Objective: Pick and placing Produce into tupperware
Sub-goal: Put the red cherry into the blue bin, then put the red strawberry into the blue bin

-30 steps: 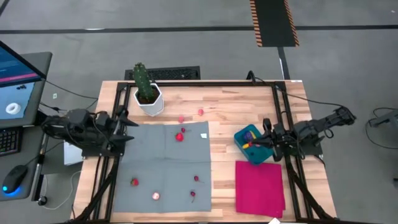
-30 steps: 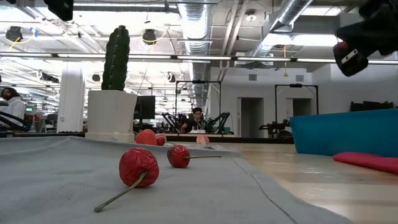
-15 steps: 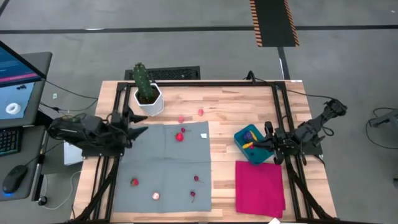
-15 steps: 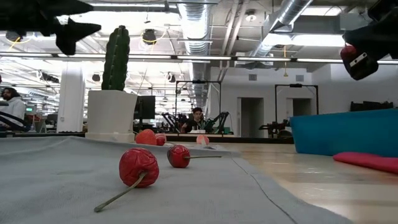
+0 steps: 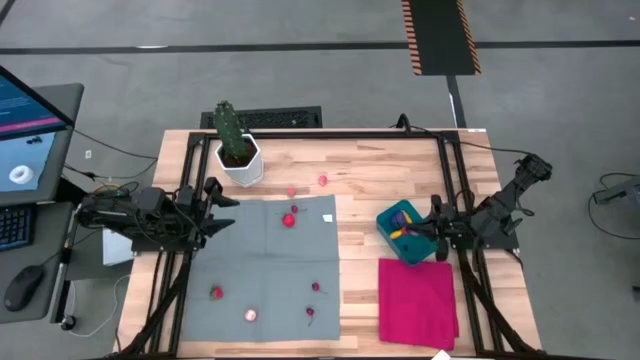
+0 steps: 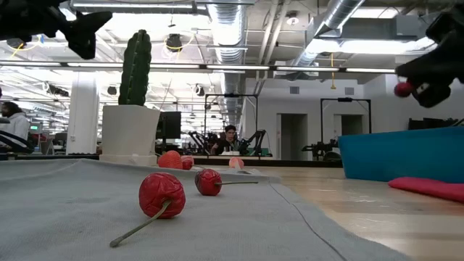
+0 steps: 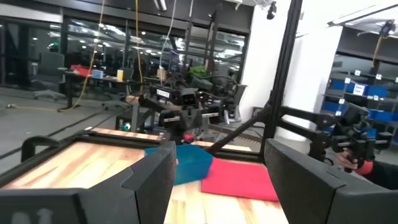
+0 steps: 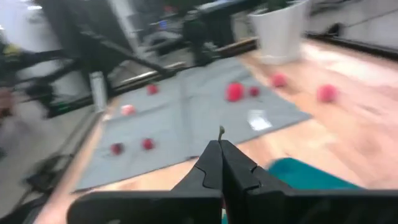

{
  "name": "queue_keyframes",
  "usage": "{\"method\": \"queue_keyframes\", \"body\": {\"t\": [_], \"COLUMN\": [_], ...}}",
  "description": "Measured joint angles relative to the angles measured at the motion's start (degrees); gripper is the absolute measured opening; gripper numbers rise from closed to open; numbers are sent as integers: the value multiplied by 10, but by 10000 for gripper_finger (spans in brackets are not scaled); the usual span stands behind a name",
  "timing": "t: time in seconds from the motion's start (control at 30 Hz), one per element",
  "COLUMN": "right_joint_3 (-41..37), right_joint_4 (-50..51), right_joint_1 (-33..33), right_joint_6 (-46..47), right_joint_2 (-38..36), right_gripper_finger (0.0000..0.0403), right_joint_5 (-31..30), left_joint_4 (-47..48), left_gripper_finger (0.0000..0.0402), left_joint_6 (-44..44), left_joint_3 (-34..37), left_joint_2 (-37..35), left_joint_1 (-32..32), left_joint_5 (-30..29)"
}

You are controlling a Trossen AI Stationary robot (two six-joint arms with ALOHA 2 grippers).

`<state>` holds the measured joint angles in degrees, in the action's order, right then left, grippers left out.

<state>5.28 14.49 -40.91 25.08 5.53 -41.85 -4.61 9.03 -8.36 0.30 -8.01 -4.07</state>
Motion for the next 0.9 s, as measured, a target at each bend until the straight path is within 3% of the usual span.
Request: {"method": "queue_keyframes", "body": {"t": [0.13, 0.3, 0.5, 0.9], "right_joint_3": [1, 1, 1, 1], "right_joint_4": [9, 9, -6, -13], "right_joint_1": [5, 17, 15, 35], "right_joint_6": [22, 82, 111, 103], "right_joint_2": [18, 54, 102, 113], "right_gripper_finger": [16, 26, 26, 124], "right_joint_5": [-45, -56, -46, -62], "left_joint_4": [13, 66, 4, -7], "left_gripper_finger": [236, 236, 236, 236], "left_joint_6": [6, 29, 34, 6], "left_joint_3": [0, 20, 61, 69], "left_joint_2": [0, 0, 0, 0], "left_joint_1": [18, 38, 42, 42], "left_joint_5": [-3, 1, 19, 19]}}
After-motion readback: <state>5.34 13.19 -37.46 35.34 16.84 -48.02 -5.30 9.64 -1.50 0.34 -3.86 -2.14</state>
